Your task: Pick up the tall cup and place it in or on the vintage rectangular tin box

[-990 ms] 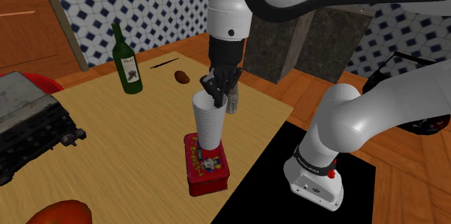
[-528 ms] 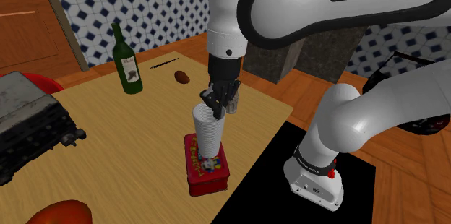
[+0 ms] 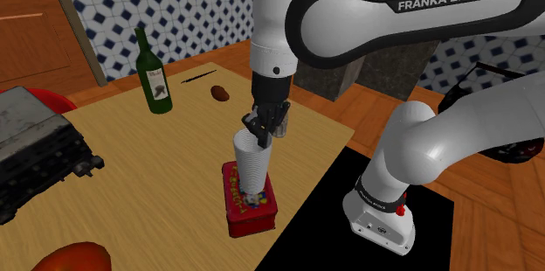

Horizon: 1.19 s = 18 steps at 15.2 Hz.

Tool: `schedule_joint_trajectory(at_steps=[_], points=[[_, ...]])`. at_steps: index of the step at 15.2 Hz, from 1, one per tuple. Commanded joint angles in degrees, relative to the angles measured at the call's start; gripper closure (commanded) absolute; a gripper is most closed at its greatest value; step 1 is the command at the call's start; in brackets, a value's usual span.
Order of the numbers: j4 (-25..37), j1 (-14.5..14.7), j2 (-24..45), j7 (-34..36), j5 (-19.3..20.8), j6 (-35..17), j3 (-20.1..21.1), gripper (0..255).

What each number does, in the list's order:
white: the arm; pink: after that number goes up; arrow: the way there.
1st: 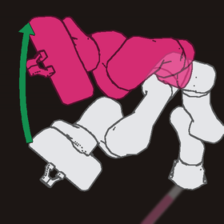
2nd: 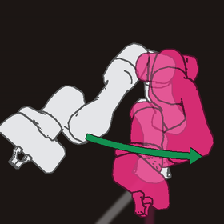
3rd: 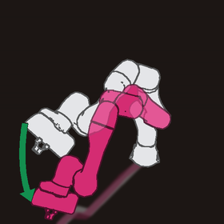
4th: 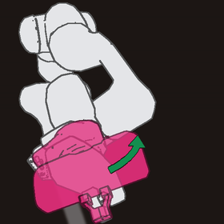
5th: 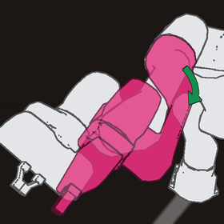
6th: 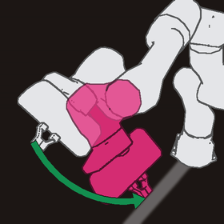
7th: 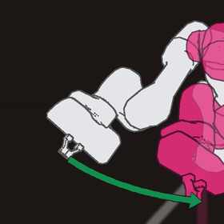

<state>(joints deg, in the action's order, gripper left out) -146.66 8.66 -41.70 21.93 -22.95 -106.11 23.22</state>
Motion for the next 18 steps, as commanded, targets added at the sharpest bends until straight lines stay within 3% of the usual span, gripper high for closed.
schedule_joint_trajectory(at_steps=[1, 2, 7, 11, 18], points=[[0.0, 0.0, 0.0, 0.0, 0.0, 0.0, 0.0, 255], [0.0, 0.0, 0.0, 0.0, 0.0, 0.0, 0.0, 0], [0.0, 0.0, 0.0, 0.0, 0.0, 0.0, 0.0, 0], [6.6, -0.8, -0.5, 0.4, 2.1, 7.2, -2.3, 0], [6.6, -0.8, -0.5, 0.4, 2.1, 7.2, -2.3, 0]])
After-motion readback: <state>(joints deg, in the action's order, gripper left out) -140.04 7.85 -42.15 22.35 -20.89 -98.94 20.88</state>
